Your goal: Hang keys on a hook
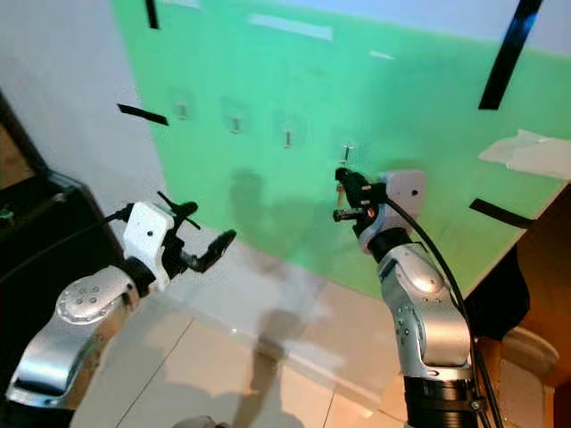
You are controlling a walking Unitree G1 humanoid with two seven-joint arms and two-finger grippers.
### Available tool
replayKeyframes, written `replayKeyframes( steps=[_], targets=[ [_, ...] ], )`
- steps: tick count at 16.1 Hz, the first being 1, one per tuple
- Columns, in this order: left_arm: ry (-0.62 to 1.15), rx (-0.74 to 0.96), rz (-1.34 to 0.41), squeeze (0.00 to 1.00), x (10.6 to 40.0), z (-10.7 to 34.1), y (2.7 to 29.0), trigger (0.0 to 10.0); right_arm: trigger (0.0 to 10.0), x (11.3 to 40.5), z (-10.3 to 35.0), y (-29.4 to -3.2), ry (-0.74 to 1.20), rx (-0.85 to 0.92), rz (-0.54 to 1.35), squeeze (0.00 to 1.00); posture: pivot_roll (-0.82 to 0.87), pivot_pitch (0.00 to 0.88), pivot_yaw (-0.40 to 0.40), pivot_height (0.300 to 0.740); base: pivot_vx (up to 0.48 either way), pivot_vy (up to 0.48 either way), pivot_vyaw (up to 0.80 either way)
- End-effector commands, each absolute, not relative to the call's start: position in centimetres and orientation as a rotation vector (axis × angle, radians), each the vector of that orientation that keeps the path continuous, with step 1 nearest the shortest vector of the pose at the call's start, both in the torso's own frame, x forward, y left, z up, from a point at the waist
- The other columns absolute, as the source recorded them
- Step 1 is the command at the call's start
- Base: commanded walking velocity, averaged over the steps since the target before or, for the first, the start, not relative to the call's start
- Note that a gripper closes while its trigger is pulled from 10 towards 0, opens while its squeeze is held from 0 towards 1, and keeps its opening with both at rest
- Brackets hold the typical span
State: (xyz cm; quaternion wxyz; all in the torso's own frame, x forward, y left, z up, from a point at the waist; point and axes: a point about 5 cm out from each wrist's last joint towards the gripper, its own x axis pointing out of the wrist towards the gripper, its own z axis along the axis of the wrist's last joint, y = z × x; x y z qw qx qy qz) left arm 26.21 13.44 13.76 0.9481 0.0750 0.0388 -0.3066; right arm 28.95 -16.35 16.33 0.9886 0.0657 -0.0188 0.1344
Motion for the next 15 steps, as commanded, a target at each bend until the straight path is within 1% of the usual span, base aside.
replayKeyframes(
  steps=[1, 5, 7, 11, 15],
  targets=[
    [0.082, 0.142, -0.692, 0.14, 25.8, 14.1, 13.1, 10.0, 10.0, 29.0, 17.8, -16.4, -0.094, 0.136, 0.294, 0.00, 0.05, 0.000, 0.006, 0.740, 0.000, 0.000, 0.00],
    [0.088, 0.131, -0.754, 0.13, 25.3, 14.3, 12.9, 10.0, 10.0, 29.1, 18.4, -16.4, -0.121, 0.144, 0.317, 0.00, 0.05, 0.000, 0.006, 0.740, 0.000, 0.000, 0.00],
    [0.092, 0.123, -0.787, 0.14, 25.1, 14.4, 12.8, 10.0, 10.0, 29.0, 18.7, -16.0, -0.135, 0.160, 0.356, 0.00, 0.05, 0.000, 0.007, 0.740, 0.000, 0.000, 0.00],
    [0.094, 0.122, -0.805, 0.13, 24.9, 14.6, 12.7, 10.0, 10.0, 29.3, 19.1, -15.4, -0.146, 0.175, 0.379, 0.00, 0.06, 0.000, 0.005, 0.740, 0.000, 0.000, 0.00],
    [0.093, 0.122, -0.812, 0.13, 24.9, 14.6, 12.7, 10.0, 10.0, 29.7, 19.3, -15.5, -0.154, 0.191, 0.350, 0.00, 0.06, 0.000, 0.003, 0.740, 0.000, 0.000, 0.00]
  ],
)
